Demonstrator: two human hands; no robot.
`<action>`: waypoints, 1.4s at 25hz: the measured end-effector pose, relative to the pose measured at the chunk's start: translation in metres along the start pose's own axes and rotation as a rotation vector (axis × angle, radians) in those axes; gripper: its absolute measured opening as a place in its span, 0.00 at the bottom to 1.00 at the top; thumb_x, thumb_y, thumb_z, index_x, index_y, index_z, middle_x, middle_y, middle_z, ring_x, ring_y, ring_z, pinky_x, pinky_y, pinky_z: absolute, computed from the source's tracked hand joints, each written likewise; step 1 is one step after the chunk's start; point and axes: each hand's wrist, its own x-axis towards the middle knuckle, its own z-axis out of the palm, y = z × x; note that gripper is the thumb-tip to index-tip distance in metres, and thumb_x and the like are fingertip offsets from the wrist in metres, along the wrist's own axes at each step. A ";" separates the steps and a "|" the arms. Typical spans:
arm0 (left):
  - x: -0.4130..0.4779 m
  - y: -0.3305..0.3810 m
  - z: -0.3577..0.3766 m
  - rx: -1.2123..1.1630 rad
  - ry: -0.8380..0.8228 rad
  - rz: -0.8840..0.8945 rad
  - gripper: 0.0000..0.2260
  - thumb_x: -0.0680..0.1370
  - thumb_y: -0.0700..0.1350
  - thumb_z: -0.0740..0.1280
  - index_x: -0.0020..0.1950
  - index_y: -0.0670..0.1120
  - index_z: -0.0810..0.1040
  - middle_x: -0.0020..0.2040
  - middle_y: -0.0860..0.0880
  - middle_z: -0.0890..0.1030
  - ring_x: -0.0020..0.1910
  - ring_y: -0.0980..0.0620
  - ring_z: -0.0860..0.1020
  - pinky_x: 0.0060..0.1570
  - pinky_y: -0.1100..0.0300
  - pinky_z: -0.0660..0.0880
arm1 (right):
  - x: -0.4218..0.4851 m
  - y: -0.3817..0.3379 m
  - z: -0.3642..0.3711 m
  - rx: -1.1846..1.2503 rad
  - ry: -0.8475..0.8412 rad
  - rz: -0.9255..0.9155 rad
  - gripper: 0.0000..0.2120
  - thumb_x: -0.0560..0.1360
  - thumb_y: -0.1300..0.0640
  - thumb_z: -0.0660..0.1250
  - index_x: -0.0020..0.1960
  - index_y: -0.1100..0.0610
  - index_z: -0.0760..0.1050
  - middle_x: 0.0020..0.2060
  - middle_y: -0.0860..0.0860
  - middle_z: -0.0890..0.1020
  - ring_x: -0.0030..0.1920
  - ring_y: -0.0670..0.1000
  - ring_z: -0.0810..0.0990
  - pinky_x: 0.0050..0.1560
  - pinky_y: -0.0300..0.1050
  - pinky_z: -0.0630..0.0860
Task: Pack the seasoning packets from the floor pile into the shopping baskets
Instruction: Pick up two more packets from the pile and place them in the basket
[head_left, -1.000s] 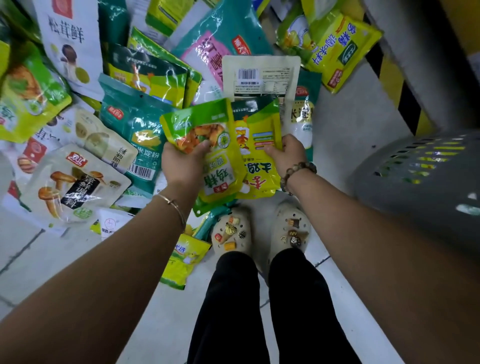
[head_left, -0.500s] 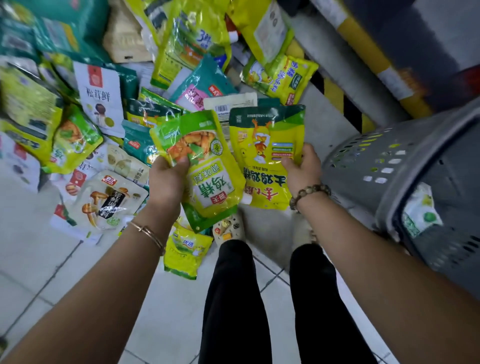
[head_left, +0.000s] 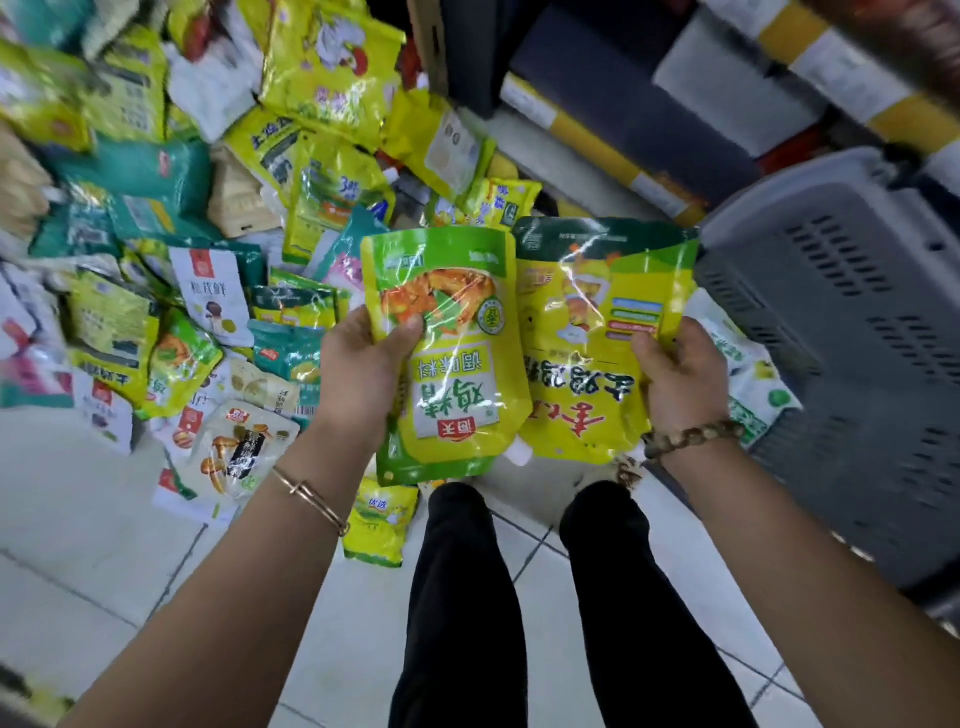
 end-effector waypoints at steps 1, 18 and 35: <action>-0.005 0.007 0.016 0.006 -0.028 -0.001 0.06 0.77 0.37 0.66 0.44 0.46 0.79 0.38 0.53 0.85 0.38 0.53 0.83 0.37 0.59 0.79 | 0.002 0.003 -0.020 0.032 0.031 0.020 0.08 0.74 0.58 0.66 0.52 0.61 0.75 0.43 0.52 0.80 0.45 0.52 0.77 0.47 0.38 0.73; 0.002 -0.051 0.313 0.886 -0.298 0.355 0.12 0.80 0.43 0.62 0.59 0.35 0.72 0.52 0.34 0.78 0.52 0.37 0.76 0.49 0.47 0.73 | 0.062 0.190 -0.210 -0.008 0.427 0.530 0.05 0.75 0.62 0.66 0.44 0.65 0.75 0.42 0.59 0.76 0.44 0.52 0.73 0.38 0.41 0.63; 0.166 -0.223 0.345 1.029 -0.233 0.059 0.11 0.79 0.46 0.65 0.57 0.41 0.76 0.54 0.41 0.79 0.54 0.45 0.76 0.47 0.64 0.70 | 0.156 0.341 -0.095 0.075 0.238 0.730 0.17 0.75 0.55 0.67 0.61 0.63 0.75 0.53 0.56 0.79 0.54 0.56 0.76 0.50 0.43 0.70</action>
